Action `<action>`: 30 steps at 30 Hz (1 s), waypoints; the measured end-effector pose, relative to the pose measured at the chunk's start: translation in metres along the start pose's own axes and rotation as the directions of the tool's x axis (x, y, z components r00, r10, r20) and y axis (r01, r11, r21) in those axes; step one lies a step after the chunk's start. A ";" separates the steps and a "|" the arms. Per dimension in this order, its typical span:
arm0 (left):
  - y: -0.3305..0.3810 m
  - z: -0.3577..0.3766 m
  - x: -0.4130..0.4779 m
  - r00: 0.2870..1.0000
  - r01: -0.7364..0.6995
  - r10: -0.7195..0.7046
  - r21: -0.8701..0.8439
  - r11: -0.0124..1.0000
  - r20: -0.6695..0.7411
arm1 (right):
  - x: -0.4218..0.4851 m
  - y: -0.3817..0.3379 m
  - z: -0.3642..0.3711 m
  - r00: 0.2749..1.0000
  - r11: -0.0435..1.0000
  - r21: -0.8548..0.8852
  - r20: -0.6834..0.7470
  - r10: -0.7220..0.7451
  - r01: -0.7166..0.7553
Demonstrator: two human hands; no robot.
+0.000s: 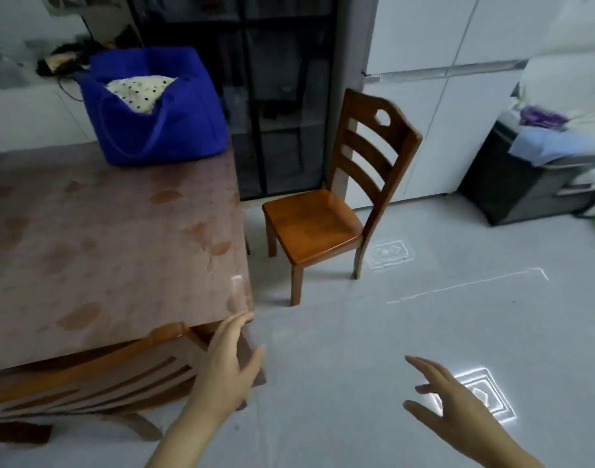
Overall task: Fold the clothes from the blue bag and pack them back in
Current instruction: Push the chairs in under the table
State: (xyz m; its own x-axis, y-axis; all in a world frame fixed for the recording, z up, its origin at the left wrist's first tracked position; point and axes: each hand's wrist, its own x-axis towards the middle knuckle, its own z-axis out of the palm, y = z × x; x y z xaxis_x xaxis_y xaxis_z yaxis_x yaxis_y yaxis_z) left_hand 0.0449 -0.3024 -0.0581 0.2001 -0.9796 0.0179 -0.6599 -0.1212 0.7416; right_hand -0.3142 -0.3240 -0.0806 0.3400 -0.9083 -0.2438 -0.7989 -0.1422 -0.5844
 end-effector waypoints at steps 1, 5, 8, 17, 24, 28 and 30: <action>0.020 0.018 0.008 0.999 0.008 -0.008 -0.016 1.000 0.032 | 0.002 0.013 -0.020 1.000 1.000 0.004 -0.008 0.009 -0.009; 0.081 0.071 0.035 0.994 0.010 -0.005 -0.041 0.999 0.107 | 0.022 0.048 -0.087 0.999 0.997 0.077 -0.047 0.012 -0.009; 0.110 0.103 0.071 0.990 0.032 -0.027 -0.037 0.999 0.140 | 0.055 0.068 -0.121 0.994 0.992 0.117 -0.105 -0.032 0.045; 0.164 0.196 0.250 0.970 0.138 -0.122 -0.062 0.988 0.210 | 0.226 0.126 -0.202 0.993 0.985 0.145 -0.089 -0.077 0.090; 0.219 0.232 0.395 0.960 0.113 -0.094 -0.058 0.992 0.264 | 0.371 0.160 -0.313 0.989 0.981 0.142 -0.092 -0.117 0.129; 0.232 0.238 0.448 0.978 0.157 -0.142 -0.091 0.983 0.153 | 0.453 0.174 -0.358 0.984 0.975 0.127 -0.040 -0.176 0.180; 0.235 0.247 0.467 0.978 0.197 -0.189 -0.103 0.975 0.089 | 0.499 0.178 -0.378 0.980 0.969 0.147 0.011 -0.200 0.196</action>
State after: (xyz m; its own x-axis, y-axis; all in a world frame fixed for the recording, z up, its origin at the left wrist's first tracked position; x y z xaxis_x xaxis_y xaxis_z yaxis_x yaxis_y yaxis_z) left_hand -0.1957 -0.8279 -0.0408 0.2557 -0.9495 -0.1820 -0.5296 -0.2951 0.7953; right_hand -0.4743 -0.9514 -0.0132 0.4981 -0.8573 -0.1303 -0.6347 -0.2581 -0.7284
